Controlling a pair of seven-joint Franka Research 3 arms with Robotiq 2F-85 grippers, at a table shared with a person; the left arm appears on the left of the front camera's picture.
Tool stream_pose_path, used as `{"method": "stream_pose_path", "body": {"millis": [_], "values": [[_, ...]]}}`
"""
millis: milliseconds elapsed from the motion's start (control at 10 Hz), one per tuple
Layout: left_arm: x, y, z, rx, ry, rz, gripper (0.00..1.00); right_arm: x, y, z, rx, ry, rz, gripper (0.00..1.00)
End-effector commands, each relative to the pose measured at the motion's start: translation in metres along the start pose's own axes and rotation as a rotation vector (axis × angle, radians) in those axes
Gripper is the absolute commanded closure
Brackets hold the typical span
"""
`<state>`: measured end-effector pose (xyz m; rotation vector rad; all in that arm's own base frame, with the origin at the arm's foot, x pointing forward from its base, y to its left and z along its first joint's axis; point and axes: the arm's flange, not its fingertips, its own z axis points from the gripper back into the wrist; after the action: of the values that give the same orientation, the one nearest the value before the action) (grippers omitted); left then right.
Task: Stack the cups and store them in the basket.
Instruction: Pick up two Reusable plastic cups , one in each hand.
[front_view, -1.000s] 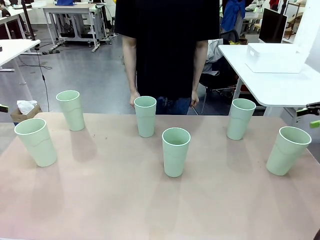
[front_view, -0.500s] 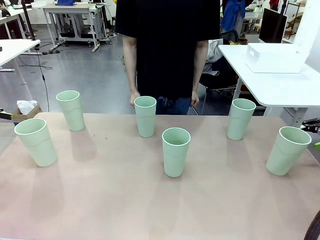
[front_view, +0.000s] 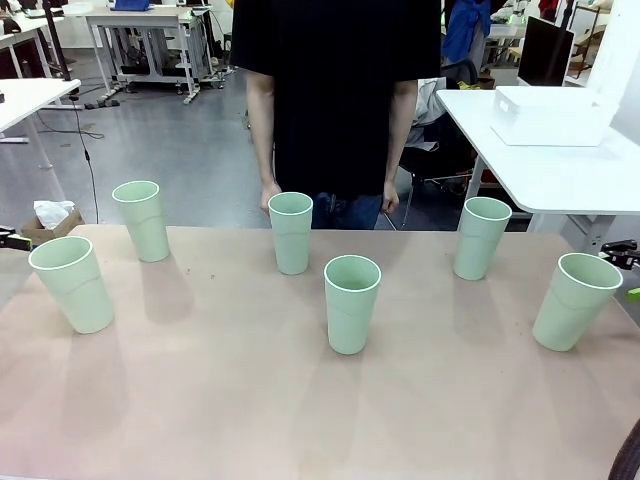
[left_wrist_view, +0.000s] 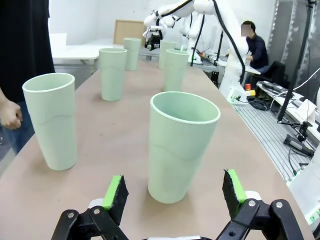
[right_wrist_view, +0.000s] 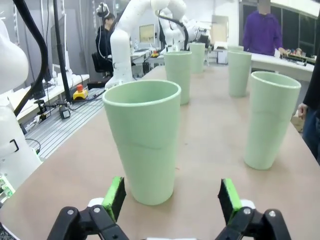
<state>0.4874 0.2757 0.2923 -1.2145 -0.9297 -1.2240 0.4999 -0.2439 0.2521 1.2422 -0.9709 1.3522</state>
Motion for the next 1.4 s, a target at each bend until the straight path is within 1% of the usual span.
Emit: {"method": "stream_pose_path", "body": {"millis": [0,200,400,900,1100,1300], "values": [[-0.003,-0.007,-0.003,-0.029,-0.039,-0.034,0.0,0.001,0.001,-0.01,-0.024,-0.058,0.02,0.0],[-0.01,-0.01,-0.007,-0.036,-0.076,-0.054,0.0,-0.003,-0.001,-0.02,-0.026,-0.053,0.031,0.0],[-0.015,-0.008,-0.018,-0.06,-0.077,-0.049,0.0,-0.007,-0.004,-0.027,-0.02,-0.057,0.017,0.0],[-0.026,-0.008,-0.045,-0.025,-0.071,-0.136,0.0,-0.018,-0.007,-0.036,-0.029,-0.083,0.018,0.0],[-0.03,-0.008,-0.052,-0.021,-0.071,-0.15,0.0,-0.024,-0.008,-0.042,0.002,-0.067,-0.007,0.0],[-0.032,-0.009,-0.057,-0.003,-0.09,-0.169,0.0,-0.028,-0.007,-0.045,0.011,-0.06,-0.02,0.0]]}}
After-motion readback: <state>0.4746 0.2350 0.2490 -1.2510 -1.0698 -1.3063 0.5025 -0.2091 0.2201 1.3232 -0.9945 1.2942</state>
